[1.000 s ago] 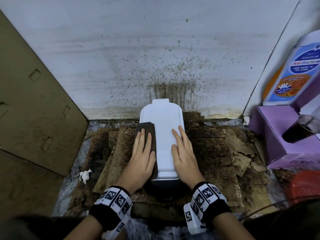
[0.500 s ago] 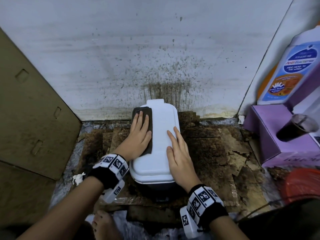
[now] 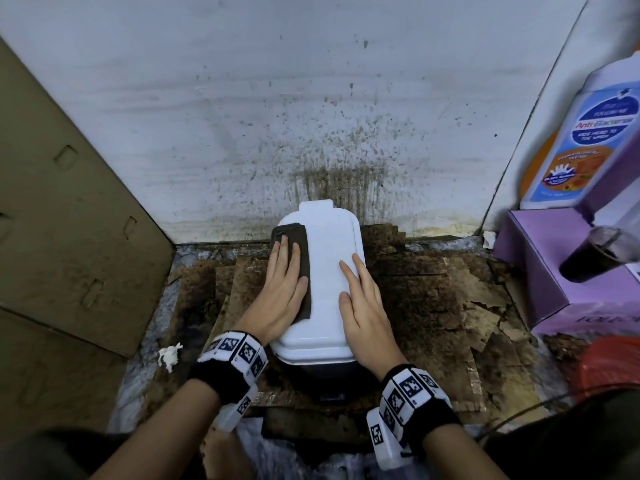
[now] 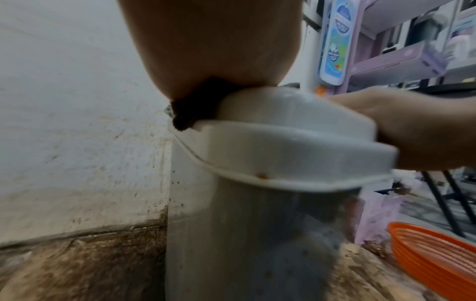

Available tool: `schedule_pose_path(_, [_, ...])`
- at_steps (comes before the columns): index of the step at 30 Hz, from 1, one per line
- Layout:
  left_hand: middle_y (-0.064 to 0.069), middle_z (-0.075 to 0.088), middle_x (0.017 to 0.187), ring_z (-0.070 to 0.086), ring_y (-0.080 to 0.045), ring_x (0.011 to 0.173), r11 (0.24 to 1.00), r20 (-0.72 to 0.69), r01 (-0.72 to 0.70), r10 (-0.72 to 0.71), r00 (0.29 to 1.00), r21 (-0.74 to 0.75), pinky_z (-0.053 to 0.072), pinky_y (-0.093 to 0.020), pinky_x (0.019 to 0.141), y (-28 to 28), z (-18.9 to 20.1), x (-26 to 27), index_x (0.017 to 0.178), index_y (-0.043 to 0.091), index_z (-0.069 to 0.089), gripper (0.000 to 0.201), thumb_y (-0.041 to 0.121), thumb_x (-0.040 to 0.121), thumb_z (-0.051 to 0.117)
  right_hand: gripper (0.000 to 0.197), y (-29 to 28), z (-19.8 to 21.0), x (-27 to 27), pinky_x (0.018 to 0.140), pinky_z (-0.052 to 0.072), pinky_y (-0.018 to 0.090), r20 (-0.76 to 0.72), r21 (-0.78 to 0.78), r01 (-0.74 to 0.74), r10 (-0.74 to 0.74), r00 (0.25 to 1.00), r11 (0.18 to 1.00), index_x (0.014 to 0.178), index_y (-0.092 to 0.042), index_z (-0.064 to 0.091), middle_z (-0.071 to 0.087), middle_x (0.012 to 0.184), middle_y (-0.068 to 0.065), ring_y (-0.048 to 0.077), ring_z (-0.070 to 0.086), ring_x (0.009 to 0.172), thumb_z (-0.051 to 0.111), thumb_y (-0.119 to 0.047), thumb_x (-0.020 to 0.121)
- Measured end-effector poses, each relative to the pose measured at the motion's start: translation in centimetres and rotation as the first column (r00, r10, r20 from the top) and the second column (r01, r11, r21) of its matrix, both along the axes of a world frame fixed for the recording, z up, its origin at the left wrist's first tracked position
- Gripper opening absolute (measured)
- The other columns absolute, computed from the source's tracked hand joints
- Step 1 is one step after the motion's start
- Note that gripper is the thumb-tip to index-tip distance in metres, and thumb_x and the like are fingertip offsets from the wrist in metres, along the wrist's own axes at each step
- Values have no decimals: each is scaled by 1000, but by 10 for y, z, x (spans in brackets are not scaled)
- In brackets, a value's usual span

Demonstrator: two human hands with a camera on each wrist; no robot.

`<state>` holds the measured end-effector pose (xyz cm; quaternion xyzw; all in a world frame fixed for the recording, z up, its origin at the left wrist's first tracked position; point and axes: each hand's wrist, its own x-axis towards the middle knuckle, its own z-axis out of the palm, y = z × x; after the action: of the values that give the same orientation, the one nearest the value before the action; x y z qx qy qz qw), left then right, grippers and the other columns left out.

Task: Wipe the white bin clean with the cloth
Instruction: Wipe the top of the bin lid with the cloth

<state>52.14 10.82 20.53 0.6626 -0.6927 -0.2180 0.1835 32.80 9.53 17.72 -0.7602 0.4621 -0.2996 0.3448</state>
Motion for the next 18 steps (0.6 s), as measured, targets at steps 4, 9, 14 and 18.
schedule_pose_path(4, [0, -35, 163, -38, -7, 148, 999, 73, -25, 28, 997, -41, -23, -13, 114, 36, -7, -14, 160, 14, -13, 61, 27, 113, 23, 49, 2, 0, -1, 121, 12, 22, -1, -7, 6, -6, 1000, 1000, 158, -33, 23, 1, 165, -24, -5, 4, 150, 30, -27, 110])
schedule_pose_path(9, [-1, -35, 162, -38, -6, 147, 998, 105, -32, 38, 994, -61, -24, -15, 115, 54, -10, -22, 159, 13, -14, 61, 24, 112, 24, 49, 5, -1, -2, 121, 11, 21, 0, -25, 6, -6, 1000, 1000, 158, -32, 23, 2, 166, -23, -5, 5, 150, 30, -27, 110])
schedule_pose_path(14, [1, -41, 160, -44, -8, 144, 998, 118, 18, -25, 993, 56, -25, -15, 112, 32, -3, -11, 159, 14, -19, 65, 34, 112, 21, 49, -2, -2, -1, 121, 13, 23, -5, -12, 8, -8, 1000, 1000, 158, -32, 22, 1, 166, -22, -2, 5, 151, 30, -28, 110])
schedule_pose_path(18, [7, -43, 157, -43, -9, 145, 990, 59, 30, -39, 997, 140, -20, -23, 115, 3, 8, -3, 157, 19, -22, 69, 43, 111, 22, 49, -2, -2, 0, 120, 14, 22, 14, -4, 11, -11, 1000, 1000, 158, -34, 23, 1, 165, -24, -4, 5, 150, 30, -28, 110])
